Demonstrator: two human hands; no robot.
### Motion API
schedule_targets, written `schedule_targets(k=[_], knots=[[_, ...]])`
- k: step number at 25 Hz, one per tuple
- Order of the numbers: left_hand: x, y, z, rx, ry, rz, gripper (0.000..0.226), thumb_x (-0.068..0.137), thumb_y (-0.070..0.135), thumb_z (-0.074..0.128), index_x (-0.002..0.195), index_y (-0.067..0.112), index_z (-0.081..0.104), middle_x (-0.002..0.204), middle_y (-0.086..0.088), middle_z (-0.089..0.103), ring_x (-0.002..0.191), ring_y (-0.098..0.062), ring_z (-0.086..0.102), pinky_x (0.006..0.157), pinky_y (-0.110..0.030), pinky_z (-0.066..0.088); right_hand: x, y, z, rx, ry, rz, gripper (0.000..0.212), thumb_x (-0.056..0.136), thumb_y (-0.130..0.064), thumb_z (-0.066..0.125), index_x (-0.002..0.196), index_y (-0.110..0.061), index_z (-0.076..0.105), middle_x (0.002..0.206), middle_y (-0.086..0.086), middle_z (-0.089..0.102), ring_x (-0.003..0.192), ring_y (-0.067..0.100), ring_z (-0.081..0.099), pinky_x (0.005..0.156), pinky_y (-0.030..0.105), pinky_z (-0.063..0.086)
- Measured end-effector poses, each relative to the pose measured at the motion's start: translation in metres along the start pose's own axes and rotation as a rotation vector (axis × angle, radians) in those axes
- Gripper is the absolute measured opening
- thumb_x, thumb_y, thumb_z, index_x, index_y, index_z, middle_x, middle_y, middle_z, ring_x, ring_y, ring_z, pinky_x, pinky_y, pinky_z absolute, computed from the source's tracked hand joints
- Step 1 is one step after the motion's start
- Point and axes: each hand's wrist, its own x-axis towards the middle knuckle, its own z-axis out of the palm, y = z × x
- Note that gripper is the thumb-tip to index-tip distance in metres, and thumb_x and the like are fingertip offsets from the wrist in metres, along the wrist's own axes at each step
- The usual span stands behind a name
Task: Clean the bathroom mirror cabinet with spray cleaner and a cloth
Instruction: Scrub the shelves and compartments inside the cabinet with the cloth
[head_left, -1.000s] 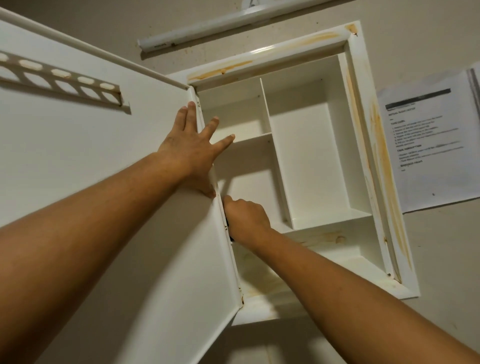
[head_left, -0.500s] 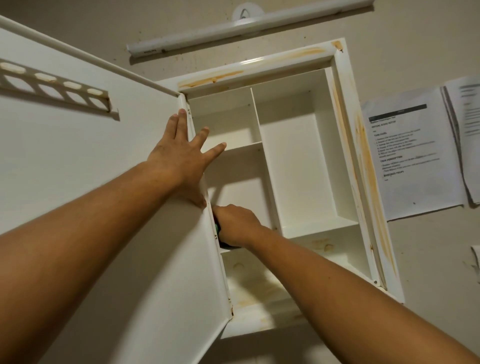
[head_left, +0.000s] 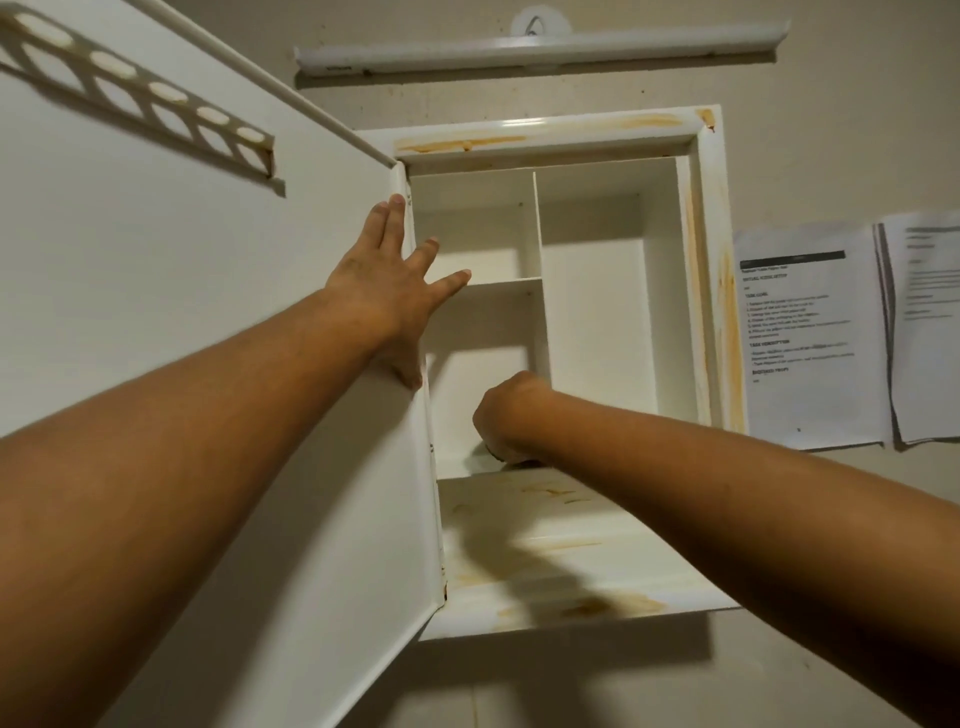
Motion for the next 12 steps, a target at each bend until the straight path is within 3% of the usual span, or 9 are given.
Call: schedule_targets(k=[3,6,9,12], knots=[[0.0,0.0,0.0,-0.003,0.011,0.01,0.141,0.057,0.097,0.059,0.16,0.039,-0.016,0.172,-0.014,-0.004,0.149,-0.057,-0.019,0.123,-0.065,-0.006,0.008,-0.003,0.005,-0.014,0.054,0.015,0.004,0.095,-0.014,0.056,0.098,-0.015,0.058,0.098,0.0,0.062,0.086,0.023,0.06,0.072,0.032,0.047],[0.002,0.001,0.0,0.023,0.016,-0.01,0.14,0.058,0.096,0.06,0.16,0.039,-0.016,0.172,-0.014,-0.005,0.149,-0.057,-0.019,0.123,-0.065,-0.006,0.004,-0.007,0.012,0.01,0.159,0.041,0.004,0.094,-0.017,0.054,0.092,-0.015,0.056,0.089,-0.002,0.055,0.086,0.02,0.061,0.072,0.032,0.046],[-0.006,0.0,-0.005,-0.011,0.022,-0.001,0.139,0.058,0.096,0.059,0.161,0.038,-0.014,0.172,-0.015,-0.005,0.15,-0.056,-0.018,0.123,-0.065,-0.008,-0.008,-0.003,0.002,0.089,0.072,0.052,0.006,0.096,-0.014,0.049,0.094,-0.015,0.055,0.094,0.002,0.056,0.081,0.022,0.055,0.068,0.033,0.043],[-0.006,0.005,-0.005,0.027,0.012,-0.011,0.137,0.06,0.096,0.059,0.161,0.038,-0.014,0.172,-0.015,-0.003,0.149,-0.057,-0.018,0.121,-0.065,-0.012,-0.009,0.002,-0.009,-0.014,-0.029,-0.011,0.012,0.096,-0.01,0.053,0.085,-0.011,0.054,0.088,0.002,0.054,0.07,0.018,0.051,0.062,0.032,0.039]])
